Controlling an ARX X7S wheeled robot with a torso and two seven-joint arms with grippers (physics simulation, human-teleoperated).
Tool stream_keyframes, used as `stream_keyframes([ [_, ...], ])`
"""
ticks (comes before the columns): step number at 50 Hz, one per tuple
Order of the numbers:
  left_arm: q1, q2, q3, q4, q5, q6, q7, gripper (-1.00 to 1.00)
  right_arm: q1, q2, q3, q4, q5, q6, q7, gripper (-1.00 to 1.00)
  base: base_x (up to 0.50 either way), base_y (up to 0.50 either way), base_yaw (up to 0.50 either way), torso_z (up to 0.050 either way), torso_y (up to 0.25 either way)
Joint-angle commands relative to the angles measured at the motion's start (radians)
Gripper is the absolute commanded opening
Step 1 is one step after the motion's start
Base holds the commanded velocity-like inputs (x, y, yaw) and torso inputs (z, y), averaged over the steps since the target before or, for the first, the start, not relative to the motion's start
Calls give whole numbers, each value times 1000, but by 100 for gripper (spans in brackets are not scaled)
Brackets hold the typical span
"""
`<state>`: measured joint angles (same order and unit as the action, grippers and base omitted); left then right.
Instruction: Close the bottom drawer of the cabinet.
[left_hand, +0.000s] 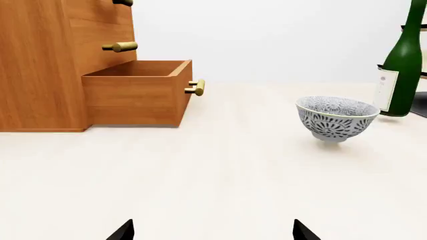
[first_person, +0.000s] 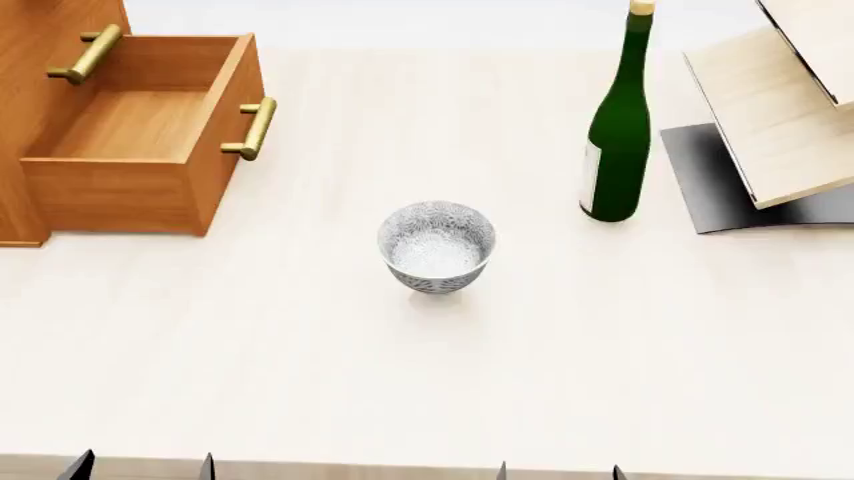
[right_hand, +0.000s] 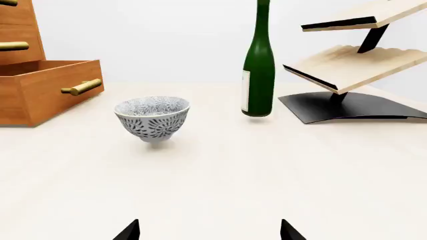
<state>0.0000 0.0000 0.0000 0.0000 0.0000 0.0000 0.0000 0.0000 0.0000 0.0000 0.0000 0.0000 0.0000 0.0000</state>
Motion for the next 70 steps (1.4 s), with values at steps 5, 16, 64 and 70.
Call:
stream_keyframes([
  [5, -3, -31, 35, -5, -32, 2, -35, 100, 8, 28, -37, 13, 33, 11, 43, 100, 0, 0, 0, 0, 0],
  [16, -8, -53, 62, -12, -56, 1, -65, 100, 10, 51, -61, 12, 57, 5, 79, 100, 0, 0, 0, 0, 0],
  [64, -172, -87, 73, 181, -61, -355, -111, 100, 197, 145, -21, -324, 141, 572, 143, 100, 0, 0, 0, 0, 0],
  [70, -203, -90, 75, 183, -71, -373, -119, 100, 250, 146, -33, -283, 131, 589, 158, 100, 0, 0, 0, 0, 0],
])
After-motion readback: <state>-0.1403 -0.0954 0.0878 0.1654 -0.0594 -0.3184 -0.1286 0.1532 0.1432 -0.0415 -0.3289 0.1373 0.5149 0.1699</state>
